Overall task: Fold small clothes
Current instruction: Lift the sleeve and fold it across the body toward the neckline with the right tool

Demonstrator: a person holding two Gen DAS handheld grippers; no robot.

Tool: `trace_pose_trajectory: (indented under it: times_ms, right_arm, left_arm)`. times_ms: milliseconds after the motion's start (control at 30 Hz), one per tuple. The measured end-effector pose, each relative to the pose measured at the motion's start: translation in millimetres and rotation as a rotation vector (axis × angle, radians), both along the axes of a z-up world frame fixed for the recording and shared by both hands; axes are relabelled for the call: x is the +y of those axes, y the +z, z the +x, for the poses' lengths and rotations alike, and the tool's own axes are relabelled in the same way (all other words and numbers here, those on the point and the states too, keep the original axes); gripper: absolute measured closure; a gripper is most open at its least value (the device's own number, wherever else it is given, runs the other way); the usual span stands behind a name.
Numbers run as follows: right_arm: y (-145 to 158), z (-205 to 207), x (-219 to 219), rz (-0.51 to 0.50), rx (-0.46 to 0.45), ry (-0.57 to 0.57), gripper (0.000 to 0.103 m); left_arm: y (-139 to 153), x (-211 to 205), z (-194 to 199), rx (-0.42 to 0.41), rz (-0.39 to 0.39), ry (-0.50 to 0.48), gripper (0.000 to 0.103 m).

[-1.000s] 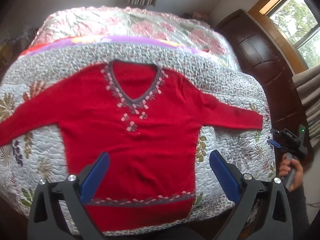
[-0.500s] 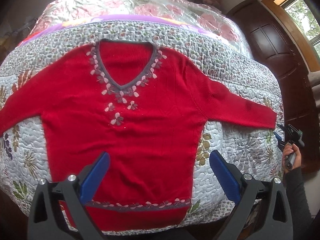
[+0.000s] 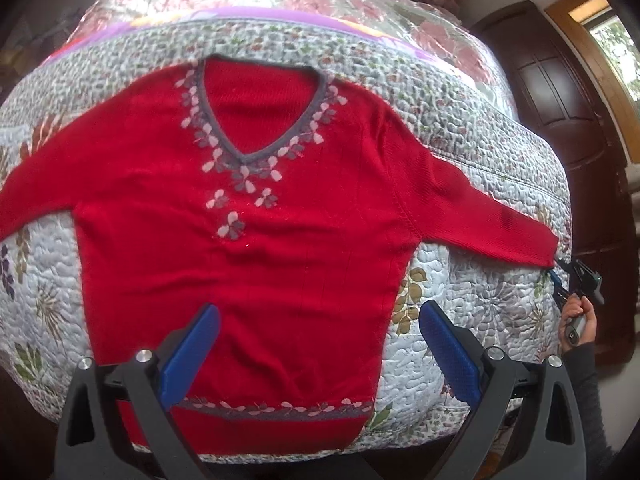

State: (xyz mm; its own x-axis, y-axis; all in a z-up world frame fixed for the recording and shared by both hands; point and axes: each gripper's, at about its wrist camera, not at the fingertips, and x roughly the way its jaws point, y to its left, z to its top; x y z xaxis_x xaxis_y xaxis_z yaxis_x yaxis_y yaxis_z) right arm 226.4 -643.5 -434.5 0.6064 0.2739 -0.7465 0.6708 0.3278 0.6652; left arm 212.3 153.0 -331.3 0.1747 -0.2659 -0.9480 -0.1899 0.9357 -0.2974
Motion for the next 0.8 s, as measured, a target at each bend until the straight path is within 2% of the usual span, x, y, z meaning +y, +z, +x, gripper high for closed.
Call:
trace_pose_trajectory:
  times_ms: [133,300,400,500,600,700,800]
  right_arm:
    - [5.3,6.9,4.0,-0.006,-0.008,-0.006,0.097]
    - [40.9,18.0,24.5,-0.086,-0.040,0.034,0.098]
    - [76.2,26.2,46.1,-0.162,-0.072,0.083,0.098]
    - [114.9,33.9,74.1,-0.233,-0.116,0.140,0.098]
    - [155.7,41.1,113.2,-0.299,-0.169,0.207,0.098]
    - [185.4,42.2,142.4,-0.348,-0.205,0.260,0.098]
    - [213.7,43.1,176.0,-0.407,-0.236,0.324,0.098]
  left_arm:
    - [-3.4,10.7,-4.1,0.018,-0.018,0.023,0.004]
    - [-5.3,27.5,-10.7,0.043,-0.104,0.073,0.004]
    - [-6.1,39.2,-13.9,0.061,-0.126,0.105,0.004]
    - [-3.9,54.3,-18.3,0.046,-0.124,0.144,0.004]
    - [-6.6,71.2,-20.7,0.050,-0.134,0.178,0.004]
    - [-12.7,88.3,-24.2,0.078,-0.161,0.207,0.004]
    - [-11.8,105.6,-28.7,0.057,-0.189,0.230,0.004]
